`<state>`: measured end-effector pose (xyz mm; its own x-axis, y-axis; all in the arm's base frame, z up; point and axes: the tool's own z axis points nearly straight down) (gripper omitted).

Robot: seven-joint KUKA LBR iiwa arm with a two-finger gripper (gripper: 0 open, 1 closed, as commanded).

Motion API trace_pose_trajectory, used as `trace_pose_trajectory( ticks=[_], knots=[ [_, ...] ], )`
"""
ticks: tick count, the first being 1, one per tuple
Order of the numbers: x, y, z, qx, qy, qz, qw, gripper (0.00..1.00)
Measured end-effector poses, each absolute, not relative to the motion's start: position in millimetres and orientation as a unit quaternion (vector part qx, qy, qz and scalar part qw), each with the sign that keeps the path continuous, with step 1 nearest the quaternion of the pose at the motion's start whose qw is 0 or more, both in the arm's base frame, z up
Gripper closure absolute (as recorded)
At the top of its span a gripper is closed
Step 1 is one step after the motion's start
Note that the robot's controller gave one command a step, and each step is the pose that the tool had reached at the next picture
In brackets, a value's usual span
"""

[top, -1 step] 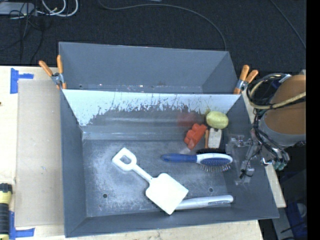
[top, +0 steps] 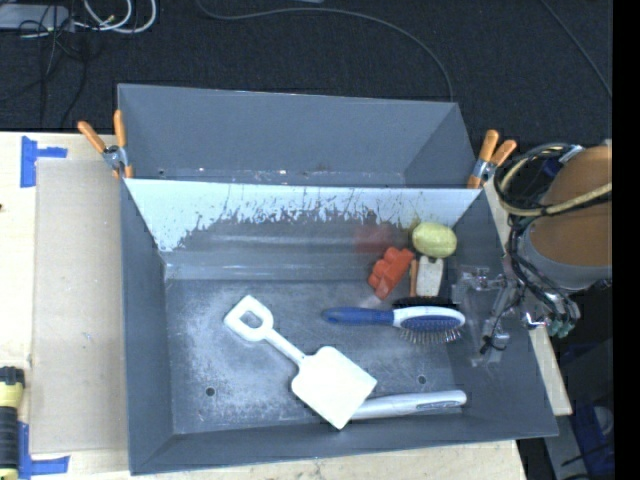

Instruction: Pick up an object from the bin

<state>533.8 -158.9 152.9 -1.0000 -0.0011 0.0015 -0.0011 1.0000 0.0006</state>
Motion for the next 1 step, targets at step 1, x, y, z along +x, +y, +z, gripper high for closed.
trace_pose_trajectory(
  ticks=[1],
  knots=[
    [551.3, -153.9, 127.0, -0.062, -0.998, 0.000, 0.001, 0.00]
  ],
)
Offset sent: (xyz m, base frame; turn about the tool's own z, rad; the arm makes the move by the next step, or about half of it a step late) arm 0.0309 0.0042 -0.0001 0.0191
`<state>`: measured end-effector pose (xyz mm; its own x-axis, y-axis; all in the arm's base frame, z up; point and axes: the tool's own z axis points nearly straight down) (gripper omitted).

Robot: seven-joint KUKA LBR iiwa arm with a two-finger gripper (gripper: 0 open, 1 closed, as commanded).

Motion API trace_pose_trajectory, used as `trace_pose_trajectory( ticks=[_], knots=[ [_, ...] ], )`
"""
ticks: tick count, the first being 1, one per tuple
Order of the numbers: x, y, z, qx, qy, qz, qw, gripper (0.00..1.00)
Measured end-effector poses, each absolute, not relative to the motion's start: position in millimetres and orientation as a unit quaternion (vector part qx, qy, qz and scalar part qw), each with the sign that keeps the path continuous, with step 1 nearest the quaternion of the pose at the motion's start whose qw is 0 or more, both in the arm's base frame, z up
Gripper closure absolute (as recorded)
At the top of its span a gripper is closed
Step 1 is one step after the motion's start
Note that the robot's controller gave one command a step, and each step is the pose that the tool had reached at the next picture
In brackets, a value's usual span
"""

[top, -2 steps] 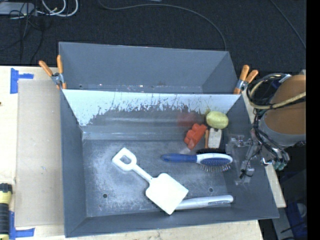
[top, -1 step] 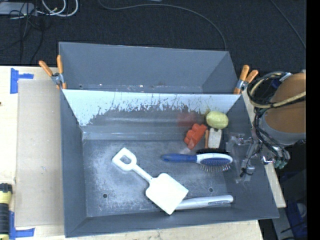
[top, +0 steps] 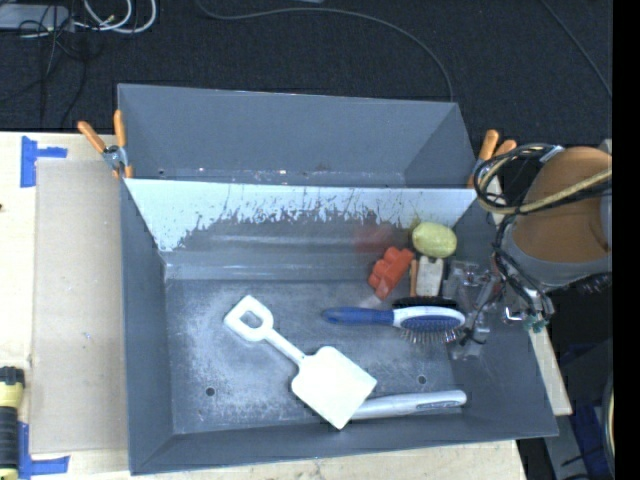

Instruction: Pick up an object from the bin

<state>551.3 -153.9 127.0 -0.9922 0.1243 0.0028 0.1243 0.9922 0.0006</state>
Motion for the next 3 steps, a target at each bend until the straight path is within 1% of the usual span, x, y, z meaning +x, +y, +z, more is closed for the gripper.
trace_pose_trajectory(
  ticks=[1, 2, 3],
  knots=[
    [560.9, -153.0, 140.2, -0.028, -1.000, 0.000, 0.002, 0.00],
    [563.6, -147.8, 115.0, -0.118, -0.993, -0.001, 0.002, 0.00],
    [574.0, -151.7, 69.7, -0.033, -0.999, -0.001, 0.001, 0.00]
  ],
)
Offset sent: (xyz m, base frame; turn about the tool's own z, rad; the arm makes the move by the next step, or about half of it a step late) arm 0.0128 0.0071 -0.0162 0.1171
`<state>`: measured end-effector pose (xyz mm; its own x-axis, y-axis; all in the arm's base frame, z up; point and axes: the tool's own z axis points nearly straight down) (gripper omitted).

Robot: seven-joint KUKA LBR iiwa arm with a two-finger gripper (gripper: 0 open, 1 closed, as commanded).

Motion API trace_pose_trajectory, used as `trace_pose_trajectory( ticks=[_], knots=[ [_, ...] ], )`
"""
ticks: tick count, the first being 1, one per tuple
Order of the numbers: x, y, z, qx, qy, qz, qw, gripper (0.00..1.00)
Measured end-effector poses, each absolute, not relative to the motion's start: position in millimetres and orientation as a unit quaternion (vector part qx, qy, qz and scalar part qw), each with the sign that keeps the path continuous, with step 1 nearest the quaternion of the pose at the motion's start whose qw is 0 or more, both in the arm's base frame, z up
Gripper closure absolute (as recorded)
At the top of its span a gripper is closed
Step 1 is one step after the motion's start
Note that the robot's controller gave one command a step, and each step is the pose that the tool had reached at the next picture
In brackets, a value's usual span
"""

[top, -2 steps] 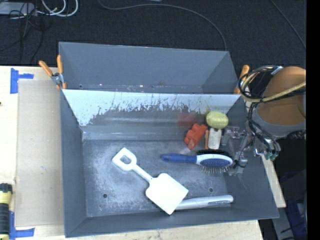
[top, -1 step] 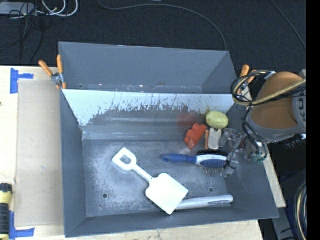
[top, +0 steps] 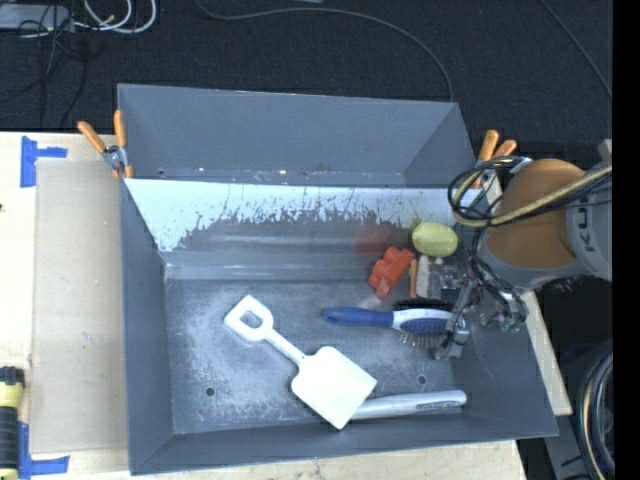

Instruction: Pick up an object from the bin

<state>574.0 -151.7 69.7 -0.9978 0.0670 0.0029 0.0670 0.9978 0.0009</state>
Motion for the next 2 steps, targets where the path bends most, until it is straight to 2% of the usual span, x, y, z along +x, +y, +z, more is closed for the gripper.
trace_pose_trajectory(
  ticks=[1, 2],
  knots=[
    [563.6, -142.2, 75.6, -0.193, -0.981, -0.001, -0.007, 1.00],
    [563.6, -142.2, 75.6, -0.193, -0.981, -0.001, -0.007, 1.00]
  ],
)
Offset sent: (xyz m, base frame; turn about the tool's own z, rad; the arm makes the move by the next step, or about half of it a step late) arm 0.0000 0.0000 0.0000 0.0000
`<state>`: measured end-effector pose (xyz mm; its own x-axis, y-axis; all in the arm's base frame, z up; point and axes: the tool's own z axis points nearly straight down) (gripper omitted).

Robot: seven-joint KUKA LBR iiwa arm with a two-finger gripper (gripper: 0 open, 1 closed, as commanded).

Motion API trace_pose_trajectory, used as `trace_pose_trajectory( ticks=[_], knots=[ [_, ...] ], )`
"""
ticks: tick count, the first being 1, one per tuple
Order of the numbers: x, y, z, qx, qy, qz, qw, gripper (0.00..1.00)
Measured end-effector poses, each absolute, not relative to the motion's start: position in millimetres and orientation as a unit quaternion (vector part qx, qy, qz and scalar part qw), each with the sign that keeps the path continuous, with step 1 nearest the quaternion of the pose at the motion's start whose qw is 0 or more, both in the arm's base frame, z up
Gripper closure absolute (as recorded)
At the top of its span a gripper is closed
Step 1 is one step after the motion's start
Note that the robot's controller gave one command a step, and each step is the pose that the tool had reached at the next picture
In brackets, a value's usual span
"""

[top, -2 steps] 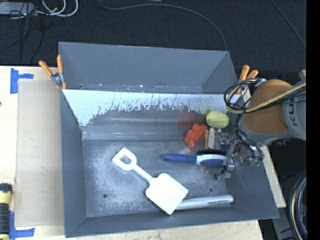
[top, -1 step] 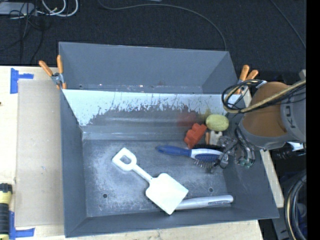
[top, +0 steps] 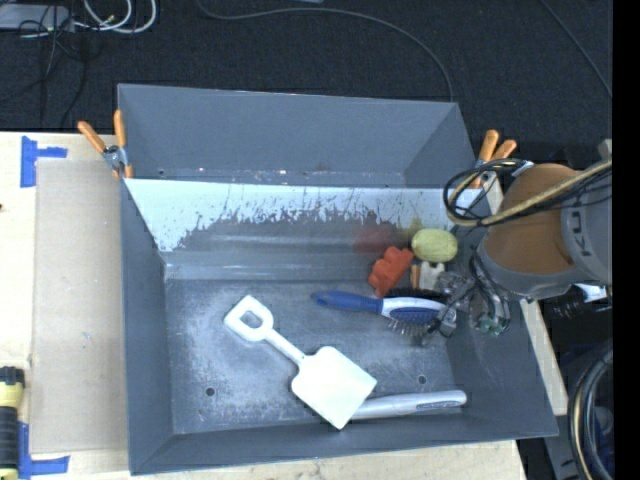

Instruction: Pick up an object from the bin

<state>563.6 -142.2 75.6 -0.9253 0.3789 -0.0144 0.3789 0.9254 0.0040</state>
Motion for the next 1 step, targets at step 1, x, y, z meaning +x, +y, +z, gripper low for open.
trace_pose_trajectory(
  ticks=[1],
  knots=[
    [562.8, -141.9, 78.1, 0.193, 0.981, 0.001, 0.006, 1.00]
  ],
)
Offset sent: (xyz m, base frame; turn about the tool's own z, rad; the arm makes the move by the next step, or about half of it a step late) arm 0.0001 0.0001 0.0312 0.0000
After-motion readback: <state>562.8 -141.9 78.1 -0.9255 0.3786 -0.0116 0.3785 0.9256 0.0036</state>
